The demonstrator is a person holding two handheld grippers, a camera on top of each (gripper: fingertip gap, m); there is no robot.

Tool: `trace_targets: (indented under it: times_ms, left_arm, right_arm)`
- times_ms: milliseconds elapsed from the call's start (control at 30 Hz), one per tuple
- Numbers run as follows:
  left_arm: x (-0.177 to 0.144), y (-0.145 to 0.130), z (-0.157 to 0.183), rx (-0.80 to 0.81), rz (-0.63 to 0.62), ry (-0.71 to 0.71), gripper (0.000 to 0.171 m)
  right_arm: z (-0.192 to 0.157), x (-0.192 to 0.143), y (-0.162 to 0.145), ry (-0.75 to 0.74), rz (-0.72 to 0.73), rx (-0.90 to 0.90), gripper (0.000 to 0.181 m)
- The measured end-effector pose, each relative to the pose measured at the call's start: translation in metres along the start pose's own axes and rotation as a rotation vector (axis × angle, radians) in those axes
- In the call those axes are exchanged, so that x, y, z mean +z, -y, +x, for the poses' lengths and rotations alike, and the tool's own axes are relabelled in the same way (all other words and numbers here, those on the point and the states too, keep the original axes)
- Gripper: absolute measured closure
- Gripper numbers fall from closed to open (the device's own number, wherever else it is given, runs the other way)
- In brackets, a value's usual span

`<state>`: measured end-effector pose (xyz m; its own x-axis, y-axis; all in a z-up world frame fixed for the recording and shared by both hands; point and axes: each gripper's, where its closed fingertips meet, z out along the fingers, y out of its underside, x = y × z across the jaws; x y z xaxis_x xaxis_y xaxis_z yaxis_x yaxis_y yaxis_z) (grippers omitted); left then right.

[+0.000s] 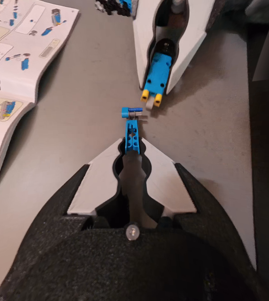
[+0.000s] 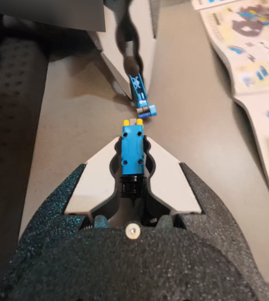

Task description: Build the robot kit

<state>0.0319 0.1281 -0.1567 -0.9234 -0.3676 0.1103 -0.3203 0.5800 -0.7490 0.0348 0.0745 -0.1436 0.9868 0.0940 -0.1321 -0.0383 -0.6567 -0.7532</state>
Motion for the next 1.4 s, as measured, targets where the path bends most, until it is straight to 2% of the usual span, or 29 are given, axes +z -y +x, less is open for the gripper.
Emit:
trace_targets:
  times_ms: [100,200,267,500,600,700,767,867,967,1133,1233,1400]
  left_arm:
    - [0.004,-0.003,0.007,0.071,-0.028,0.014,0.157]
    - [0.004,-0.003,0.009,0.093,-0.034,0.012,0.157]
    - [0.004,-0.003,0.009,0.094,-0.035,0.012,0.157]
    - [0.005,-0.003,0.009,0.110,-0.038,0.021,0.157]
    - [0.005,-0.003,0.009,0.131,-0.044,0.033,0.156]
    - [0.005,-0.003,0.008,0.133,-0.048,0.038,0.156]
    - [0.005,-0.002,0.008,0.144,-0.057,0.055,0.156]
    - [0.005,-0.002,0.005,0.132,-0.072,0.082,0.157]
    - [0.005,-0.002,0.005,0.138,-0.075,0.087,0.157]
    - [0.004,-0.003,0.005,0.125,-0.078,0.086,0.157]
    - [0.004,-0.003,0.004,0.113,-0.078,0.083,0.156]
    - [0.004,-0.003,0.005,0.108,-0.080,0.081,0.157]
  right_arm:
    - [-0.012,0.015,0.001,0.013,-0.050,-0.072,0.155]
    - [-0.016,0.011,-0.004,0.006,-0.087,-0.095,0.156]
    - [-0.014,0.008,-0.016,-0.016,-0.167,-0.098,0.156]
    - [-0.006,0.010,-0.016,-0.063,-0.169,-0.137,0.154]
    - [-0.004,0.006,-0.011,-0.091,-0.160,-0.156,0.128]
    - [-0.007,0.007,0.010,-0.105,-0.144,-0.173,0.128]
    - [-0.004,0.014,0.014,-0.106,-0.208,-0.166,0.126]
    - [0.002,0.021,0.007,-0.096,-0.377,-0.156,0.130]
    - [-0.001,0.017,0.008,-0.079,-0.474,-0.168,0.150]
    - [-0.004,0.022,0.000,-0.099,-0.585,-0.145,0.151]
    - [0.001,0.026,-0.004,-0.133,-0.611,-0.127,0.152]
    - [-0.002,0.026,-0.004,-0.146,-0.573,-0.154,0.158]
